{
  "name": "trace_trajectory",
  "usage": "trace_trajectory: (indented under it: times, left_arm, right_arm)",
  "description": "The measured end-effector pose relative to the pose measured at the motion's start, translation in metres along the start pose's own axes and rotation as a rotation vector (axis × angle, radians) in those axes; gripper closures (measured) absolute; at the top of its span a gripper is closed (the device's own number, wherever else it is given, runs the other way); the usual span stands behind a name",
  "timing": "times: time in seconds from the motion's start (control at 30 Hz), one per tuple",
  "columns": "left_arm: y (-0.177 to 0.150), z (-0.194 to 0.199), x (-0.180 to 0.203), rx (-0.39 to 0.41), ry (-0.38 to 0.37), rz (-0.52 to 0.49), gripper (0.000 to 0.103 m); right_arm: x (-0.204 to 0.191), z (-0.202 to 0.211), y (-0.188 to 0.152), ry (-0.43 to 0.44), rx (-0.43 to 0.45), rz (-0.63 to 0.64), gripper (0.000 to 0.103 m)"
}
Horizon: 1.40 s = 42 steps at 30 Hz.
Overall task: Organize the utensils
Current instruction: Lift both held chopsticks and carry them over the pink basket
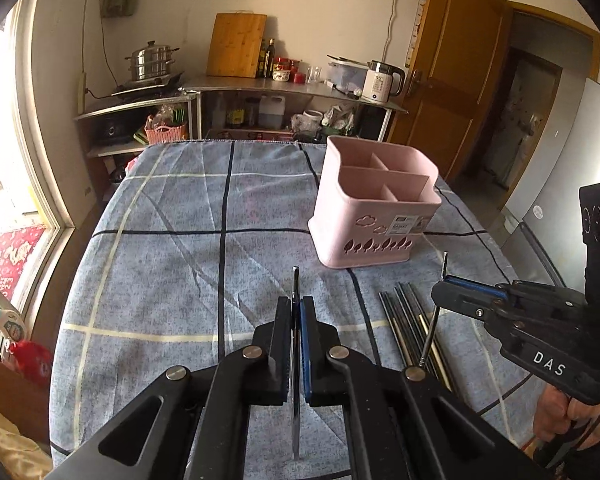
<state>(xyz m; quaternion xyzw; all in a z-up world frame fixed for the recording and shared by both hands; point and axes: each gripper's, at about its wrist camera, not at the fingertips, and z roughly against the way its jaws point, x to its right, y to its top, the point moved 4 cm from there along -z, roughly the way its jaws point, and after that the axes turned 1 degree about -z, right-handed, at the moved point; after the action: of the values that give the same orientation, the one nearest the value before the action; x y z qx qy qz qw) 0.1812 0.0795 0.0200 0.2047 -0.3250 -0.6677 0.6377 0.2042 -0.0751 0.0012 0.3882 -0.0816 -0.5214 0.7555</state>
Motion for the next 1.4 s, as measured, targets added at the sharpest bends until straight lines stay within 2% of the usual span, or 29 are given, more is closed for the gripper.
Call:
trace_trajectory:
  times: [0.3,0.67,1.03,1.2,1.4]
  left_arm:
    - [0.022,0.022,0.017,0.048,-0.020,-0.032,0.099]
    - [0.055,0.024,0.033,0.060,-0.060,-0.058,0.099]
    - [0.130,0.018,0.045,0.111,-0.122,-0.048,0.099]
    - [0.164,0.008,0.047,0.135,-0.128,-0.039,0.099]
    - [0.189,-0.010,0.048,0.153,-0.132,-0.027,0.099]
  right_arm:
    - [-0.001,0.025,0.017,0.002,0.072,0.021,0.099]
    - [0.014,0.046,0.039,-0.018,0.125,0.033,0.099]
    - [0.034,0.061,0.098,-0.072,0.219,0.033,0.099]
    - [0.044,0.059,0.123,-0.087,0.255,0.020,0.099]
    - [0.057,0.049,0.144,-0.097,0.278,-0.002,0.099]
